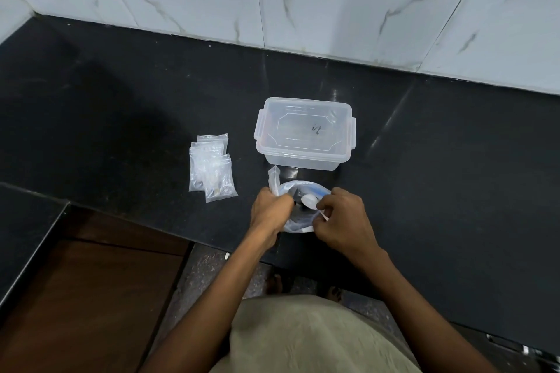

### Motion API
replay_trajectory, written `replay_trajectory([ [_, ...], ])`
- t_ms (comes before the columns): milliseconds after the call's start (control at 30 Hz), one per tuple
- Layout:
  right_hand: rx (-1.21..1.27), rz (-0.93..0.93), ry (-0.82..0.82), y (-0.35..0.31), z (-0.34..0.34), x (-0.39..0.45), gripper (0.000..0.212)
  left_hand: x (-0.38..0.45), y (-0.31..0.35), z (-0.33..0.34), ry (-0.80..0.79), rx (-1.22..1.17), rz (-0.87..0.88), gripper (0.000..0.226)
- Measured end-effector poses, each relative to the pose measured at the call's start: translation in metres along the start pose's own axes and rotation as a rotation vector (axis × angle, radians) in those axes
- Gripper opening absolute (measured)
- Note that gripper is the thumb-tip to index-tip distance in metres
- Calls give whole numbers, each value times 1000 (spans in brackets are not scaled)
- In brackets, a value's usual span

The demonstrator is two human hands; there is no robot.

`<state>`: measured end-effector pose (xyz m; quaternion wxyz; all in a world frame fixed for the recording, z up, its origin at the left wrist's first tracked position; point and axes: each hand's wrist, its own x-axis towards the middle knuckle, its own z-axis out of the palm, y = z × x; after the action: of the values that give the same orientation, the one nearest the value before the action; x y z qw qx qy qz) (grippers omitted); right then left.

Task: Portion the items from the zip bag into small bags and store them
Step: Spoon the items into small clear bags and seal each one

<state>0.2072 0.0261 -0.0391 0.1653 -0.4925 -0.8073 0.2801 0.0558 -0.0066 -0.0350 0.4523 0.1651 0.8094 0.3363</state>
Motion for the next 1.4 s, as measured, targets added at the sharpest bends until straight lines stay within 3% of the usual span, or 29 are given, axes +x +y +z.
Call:
replay_trajectory([
  [167, 44, -116, 16, -4, -8, -1, 10, -4, 2, 0, 22, 52, 61, 37],
  [267, -32, -172, -21, -7, -6, 1, 7, -9, 4, 0, 75, 158, 105, 41],
  [400, -144, -114, -74, -2, 1, 5, 10, -12, 8, 0, 125, 248, 165, 25],
  [567, -133, -93, 27, -5, -4, 4, 3, -12, 6, 0, 172, 328, 220, 25],
  [800, -219, -223, 87, -6, -1, -4, 19, -15, 10, 0, 211, 414, 256, 26],
  [967, -238, -307, -52, 3, 0, -3, 19, -15, 15, 1, 207, 468, 276, 26],
  [1233, -109, -377, -134, 6, -29, 0, 9, -8, 19, -2, 239, 424, 333, 22],
  [1400, -218, -308, -272, 6, -23, 5, 17, -6, 20, -1, 124, 271, 285, 26],
])
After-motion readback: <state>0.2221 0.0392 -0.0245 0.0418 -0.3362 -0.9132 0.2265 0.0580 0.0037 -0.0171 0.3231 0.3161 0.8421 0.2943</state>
